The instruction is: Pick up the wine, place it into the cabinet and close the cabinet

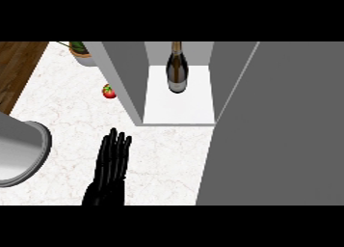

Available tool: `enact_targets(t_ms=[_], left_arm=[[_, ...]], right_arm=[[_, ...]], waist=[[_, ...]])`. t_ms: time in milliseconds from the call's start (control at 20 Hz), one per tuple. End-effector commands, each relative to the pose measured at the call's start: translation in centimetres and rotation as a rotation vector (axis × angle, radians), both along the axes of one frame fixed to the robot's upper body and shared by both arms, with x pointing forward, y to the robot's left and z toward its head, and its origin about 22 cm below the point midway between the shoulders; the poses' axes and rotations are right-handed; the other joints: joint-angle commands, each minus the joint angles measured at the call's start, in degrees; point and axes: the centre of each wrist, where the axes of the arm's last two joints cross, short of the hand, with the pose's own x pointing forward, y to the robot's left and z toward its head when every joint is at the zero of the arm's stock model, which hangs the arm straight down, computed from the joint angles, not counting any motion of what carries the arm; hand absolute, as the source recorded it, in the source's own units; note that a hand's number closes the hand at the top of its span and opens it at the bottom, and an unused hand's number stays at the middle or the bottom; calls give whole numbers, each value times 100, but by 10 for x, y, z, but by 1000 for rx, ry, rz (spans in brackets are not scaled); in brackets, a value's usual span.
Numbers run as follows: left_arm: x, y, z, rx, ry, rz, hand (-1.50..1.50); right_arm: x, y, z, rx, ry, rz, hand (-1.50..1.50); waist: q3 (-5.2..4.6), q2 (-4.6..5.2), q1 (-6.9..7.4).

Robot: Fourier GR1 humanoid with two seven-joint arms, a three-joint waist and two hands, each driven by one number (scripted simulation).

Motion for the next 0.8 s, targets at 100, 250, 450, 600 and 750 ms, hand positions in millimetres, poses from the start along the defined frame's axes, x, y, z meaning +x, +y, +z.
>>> enact_targets(t_ms=[100, 250, 450, 600, 750], left_arm=[[-14, 28, -12, -4, -19, -73, -150], [-20, 51, 8, 28, -14, -66, -150], [-26, 72, 15, 21, -3, -51, -150], [-23, 85, 15, 24, -39, -36, -150], [-17, 100, 15, 25, -55, 7, -150]], right_arm=[[-21, 1, 11, -12, 4, 123, 150], [-25, -6, 9, -32, -43, 117, 150], [-33, 1, -2, 50, 68, 229, 150], [-31, 11, -3, 73, 148, 278, 150], [-41, 25, -4, 80, 173, 313, 150]], waist=[[-8, 7, -12], [-3, 4, -12], [-1, -4, -14], [-7, 4, 9], [-11, -5, -11]])
